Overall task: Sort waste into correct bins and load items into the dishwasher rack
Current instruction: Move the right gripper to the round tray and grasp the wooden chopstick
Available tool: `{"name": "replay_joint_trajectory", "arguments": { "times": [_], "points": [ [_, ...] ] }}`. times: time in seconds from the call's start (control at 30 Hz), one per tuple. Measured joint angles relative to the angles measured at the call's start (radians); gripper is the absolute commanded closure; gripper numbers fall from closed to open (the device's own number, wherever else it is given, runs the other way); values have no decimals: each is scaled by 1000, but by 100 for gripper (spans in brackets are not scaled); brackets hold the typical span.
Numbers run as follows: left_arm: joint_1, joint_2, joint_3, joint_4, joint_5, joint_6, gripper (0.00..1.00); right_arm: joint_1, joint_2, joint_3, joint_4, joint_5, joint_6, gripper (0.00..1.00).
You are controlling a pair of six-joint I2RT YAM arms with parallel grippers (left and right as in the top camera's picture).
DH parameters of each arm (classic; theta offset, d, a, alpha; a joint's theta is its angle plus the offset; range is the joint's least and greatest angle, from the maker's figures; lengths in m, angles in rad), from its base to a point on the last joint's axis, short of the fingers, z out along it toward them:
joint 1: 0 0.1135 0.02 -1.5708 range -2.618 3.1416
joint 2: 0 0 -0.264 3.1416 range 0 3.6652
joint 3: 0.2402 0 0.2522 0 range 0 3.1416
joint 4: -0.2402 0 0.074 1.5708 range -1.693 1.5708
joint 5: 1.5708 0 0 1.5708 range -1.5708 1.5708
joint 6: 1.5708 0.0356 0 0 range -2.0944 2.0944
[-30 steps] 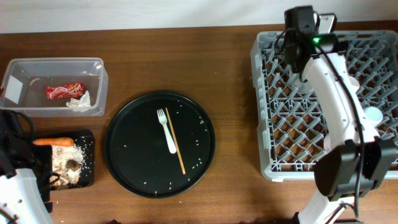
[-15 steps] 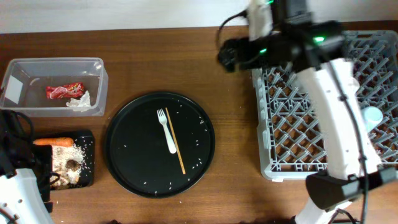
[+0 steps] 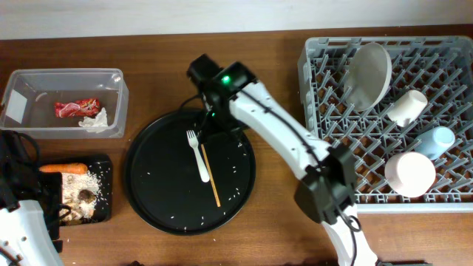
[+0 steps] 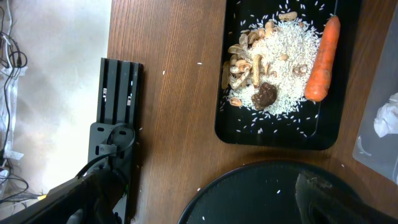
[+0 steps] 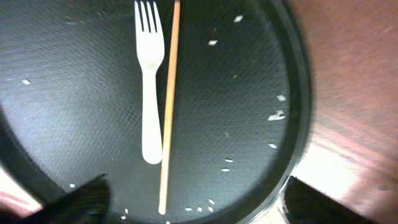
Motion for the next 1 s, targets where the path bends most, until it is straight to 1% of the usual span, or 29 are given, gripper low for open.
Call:
{"name": "replay_joint_trajectory", "arguments": {
  "times": [0.07,0.23,0.47,0.63,0.83,1.0],
  "points": [
    [0,0,0,0,0,0,1,14,33,0,0,0,18,22],
    [0,0,0,0,0,0,1,33,102,0,5,19,53,32],
    [0,0,0,0,0,0,1,63,140,-6,64,50,106,32],
    [0,0,0,0,0,0,1,101,142,-67,117,79,122,32],
    [0,0,0,0,0,0,1,84,148,-92,142,98,131,34],
    [0,0,0,0,0,0,1,78,148,-145,203,105,133,35]
  ]
}}
